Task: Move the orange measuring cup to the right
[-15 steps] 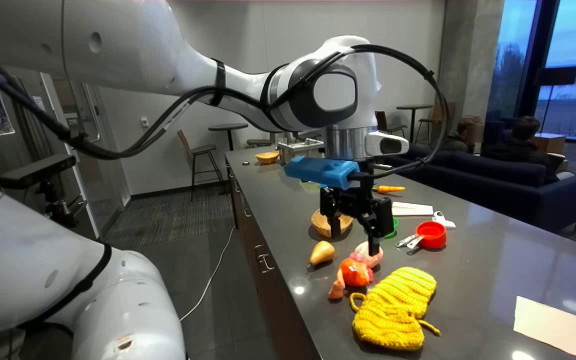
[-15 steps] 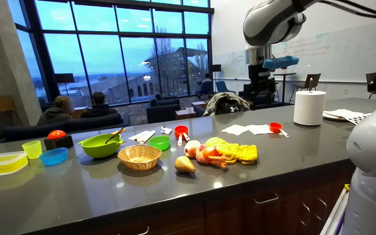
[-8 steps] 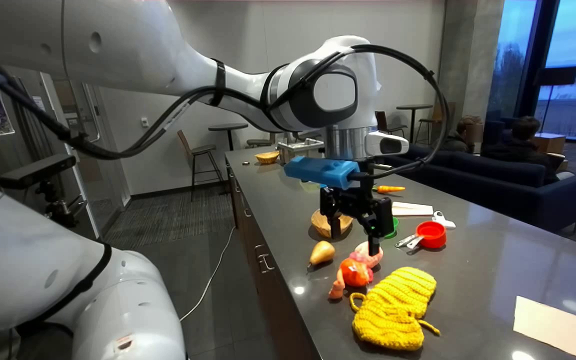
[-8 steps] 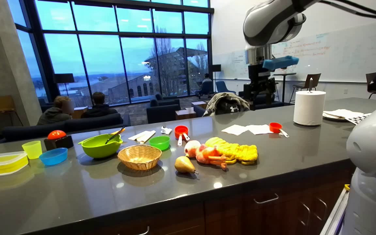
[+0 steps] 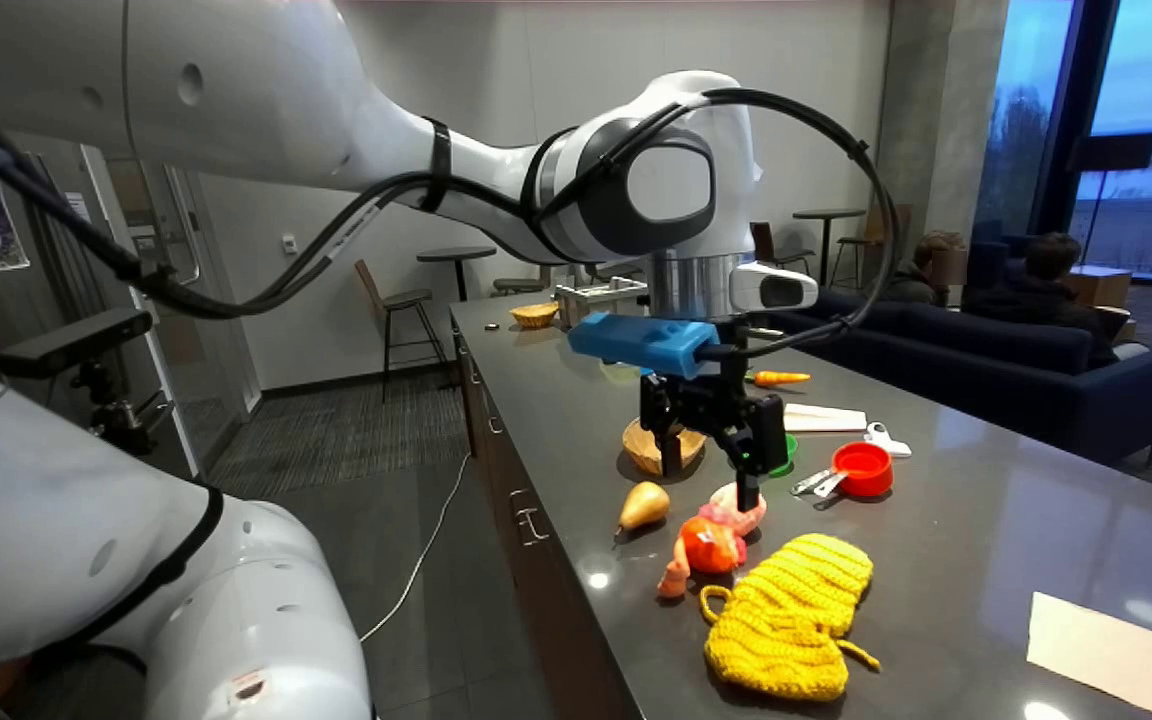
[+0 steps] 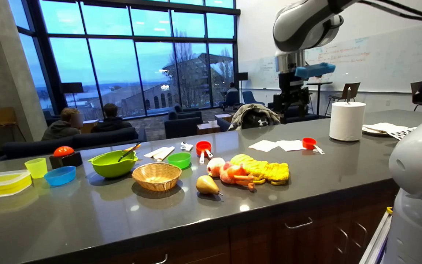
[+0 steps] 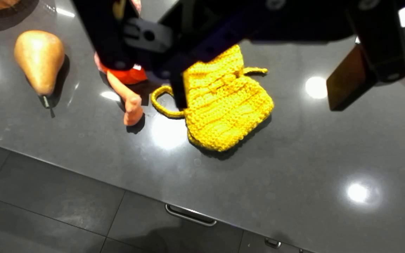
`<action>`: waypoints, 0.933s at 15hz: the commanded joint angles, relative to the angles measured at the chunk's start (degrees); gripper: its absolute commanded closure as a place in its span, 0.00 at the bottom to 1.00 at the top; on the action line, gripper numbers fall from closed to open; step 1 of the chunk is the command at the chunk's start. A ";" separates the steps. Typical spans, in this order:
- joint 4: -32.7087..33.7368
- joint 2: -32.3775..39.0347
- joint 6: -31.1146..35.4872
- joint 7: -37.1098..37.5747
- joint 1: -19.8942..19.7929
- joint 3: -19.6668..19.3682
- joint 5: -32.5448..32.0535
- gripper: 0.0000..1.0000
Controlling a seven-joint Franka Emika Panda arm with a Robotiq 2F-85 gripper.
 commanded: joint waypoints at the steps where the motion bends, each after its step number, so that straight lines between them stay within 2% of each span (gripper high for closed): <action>1: 0.12 0.02 -0.14 0.06 0.18 -0.16 -0.08 0.00; 8: 0.12 0.02 -0.14 0.06 0.18 -0.16 -0.08 0.00; 14: 0.25 -1.42 -0.69 0.33 5.79 4.35 2.64 0.00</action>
